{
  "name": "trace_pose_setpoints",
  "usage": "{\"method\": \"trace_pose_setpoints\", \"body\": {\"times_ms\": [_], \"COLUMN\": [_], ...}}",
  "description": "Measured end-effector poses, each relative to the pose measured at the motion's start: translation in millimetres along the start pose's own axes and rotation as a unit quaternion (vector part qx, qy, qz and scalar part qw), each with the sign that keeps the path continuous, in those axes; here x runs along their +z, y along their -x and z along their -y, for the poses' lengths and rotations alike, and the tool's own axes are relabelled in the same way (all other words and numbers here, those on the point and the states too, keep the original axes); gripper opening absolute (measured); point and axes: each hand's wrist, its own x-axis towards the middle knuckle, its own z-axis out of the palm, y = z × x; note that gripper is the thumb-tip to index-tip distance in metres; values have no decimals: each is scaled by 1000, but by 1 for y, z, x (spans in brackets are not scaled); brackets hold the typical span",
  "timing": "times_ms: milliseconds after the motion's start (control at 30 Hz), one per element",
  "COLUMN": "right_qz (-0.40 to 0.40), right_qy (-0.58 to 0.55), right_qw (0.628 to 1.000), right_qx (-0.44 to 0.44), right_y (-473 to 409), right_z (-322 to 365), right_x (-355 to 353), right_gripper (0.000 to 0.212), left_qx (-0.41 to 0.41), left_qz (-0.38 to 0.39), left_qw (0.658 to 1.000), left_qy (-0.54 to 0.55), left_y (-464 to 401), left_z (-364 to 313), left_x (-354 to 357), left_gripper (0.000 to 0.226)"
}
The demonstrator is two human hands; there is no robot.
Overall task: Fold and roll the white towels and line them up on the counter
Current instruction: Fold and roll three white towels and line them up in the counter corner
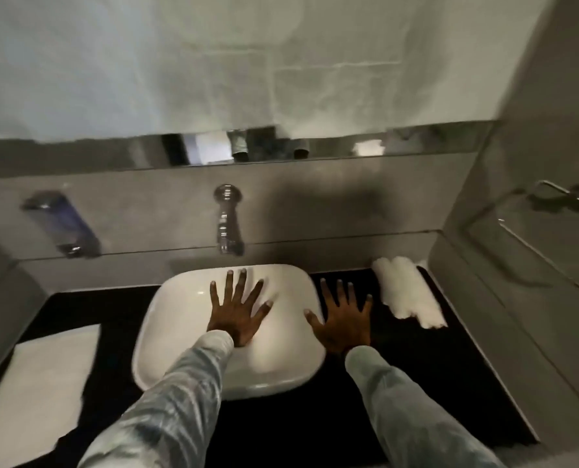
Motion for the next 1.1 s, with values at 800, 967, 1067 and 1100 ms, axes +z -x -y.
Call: {"method": "trace_pose_setpoints", "body": {"times_ms": [800, 967, 1067, 1100], "right_qz": [246, 288, 313, 315], "right_qy": [28, 29, 2, -14], "right_qw": [917, 923, 925, 925], "right_qx": [-312, -254, -216, -211], "right_y": [-64, -89, -93, -90], "right_z": [574, 592, 590, 588], "right_x": [257, 275, 273, 268], "right_gripper": [80, 65, 44, 40], "left_qx": [-234, -240, -204, -179], "left_qz": [112, 59, 79, 94], "left_qw": [954, 963, 975, 979], "left_qy": [150, 105, 36, 30], "left_y": [83, 63, 54, 53], "left_z": [570, 589, 594, 595], "left_x": [161, 167, 159, 156], "left_gripper": [61, 45, 37, 35]}}
